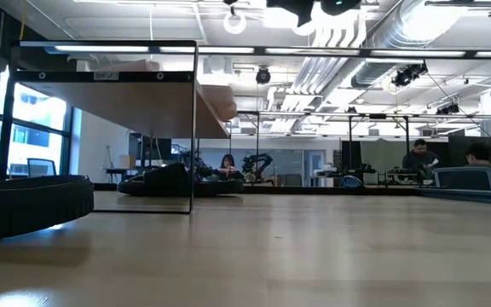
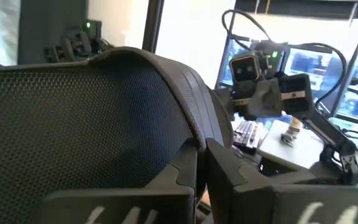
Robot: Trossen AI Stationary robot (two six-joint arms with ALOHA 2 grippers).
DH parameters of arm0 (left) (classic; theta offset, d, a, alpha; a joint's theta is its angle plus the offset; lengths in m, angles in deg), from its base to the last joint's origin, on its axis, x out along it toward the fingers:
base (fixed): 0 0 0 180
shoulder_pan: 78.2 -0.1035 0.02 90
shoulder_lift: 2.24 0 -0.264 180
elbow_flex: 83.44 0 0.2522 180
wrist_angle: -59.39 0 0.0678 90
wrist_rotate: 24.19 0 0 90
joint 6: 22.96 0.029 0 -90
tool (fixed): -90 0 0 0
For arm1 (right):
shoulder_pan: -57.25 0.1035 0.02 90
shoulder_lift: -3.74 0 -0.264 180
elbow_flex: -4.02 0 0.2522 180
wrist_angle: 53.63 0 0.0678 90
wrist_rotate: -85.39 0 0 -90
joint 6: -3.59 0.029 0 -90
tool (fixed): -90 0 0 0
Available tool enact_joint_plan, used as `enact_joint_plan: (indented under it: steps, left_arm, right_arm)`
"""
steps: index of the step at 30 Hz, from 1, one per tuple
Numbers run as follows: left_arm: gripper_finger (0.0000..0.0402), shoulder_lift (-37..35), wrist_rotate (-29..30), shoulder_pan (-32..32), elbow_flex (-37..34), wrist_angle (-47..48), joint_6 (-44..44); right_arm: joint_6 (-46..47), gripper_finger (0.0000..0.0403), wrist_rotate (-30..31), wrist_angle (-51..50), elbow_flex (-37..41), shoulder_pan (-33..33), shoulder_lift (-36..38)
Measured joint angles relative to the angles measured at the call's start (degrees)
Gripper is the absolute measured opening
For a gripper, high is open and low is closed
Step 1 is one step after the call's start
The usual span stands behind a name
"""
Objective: Pick and place slides into the shelf
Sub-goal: Put the black slide under the shelf
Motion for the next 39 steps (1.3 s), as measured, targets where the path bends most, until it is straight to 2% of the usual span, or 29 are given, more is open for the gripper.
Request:
enact_joint_plan:
  steps: [6, 12, 20, 25, 29, 31, 34, 36, 39]
  left_arm:
    - [0.0156, 0.0, 0.2, 0.0, 0.0, -1.5, -0.2]
    - [0.0156, 0.0, 0.6, 0.0, 0.0, -1.3, -1.9]
    - [0.0156, -0.3, 0.5, 0.0, -2.4, -0.7, -5.6]
    - [0.0156, -0.3, 0.4, 0.0, -3.5, -0.6, -6.7]
    - [0.0156, -0.4, 0.9, 0.0, -3.5, -0.7, -6.9]
    - [0.0156, -0.4, 0.9, 0.0, -3.5, -0.7, -7.1]
    - [0.0156, -0.4, 0.9, 0.0, -3.5, -0.6, -7.8]
    - [0.0156, -0.4, 0.9, 0.0, -3.6, -0.5, -7.8]
    - [0.0156, -0.4, 0.9, 0.0, -3.6, 0.3, -7.8]
  right_arm:
    - [6.5, 0.0, -5.2, -1.1, -13.4, -0.7, -10.2]
    - [7.3, 0.0, -6.3, -5.6, -23.0, -0.3, -17.3]
    - [6.1, 0.0, -6.8, -6.0, -25.2, -0.3, -18.8]
    - [4.1, 0.0, -9.9, -14.5, -25.2, -1.3, -18.4]
    - [-3.6, 0.0, -6.9, -23.1, -25.2, -2.1, -17.1]
    - [-9.6, 0.0, -5.4, -31.0, -25.2, -2.4, -15.6]
    - [-21.6, 0.0, 2.6, -46.2, -25.2, -2.1, -12.1]
    - [-26.5, 0.0, 8.2, -54.1, -25.1, -2.0, -10.1]
    - [-28.7, 0.0, 12.9, -58.2, -23.1, -2.2, -7.1]
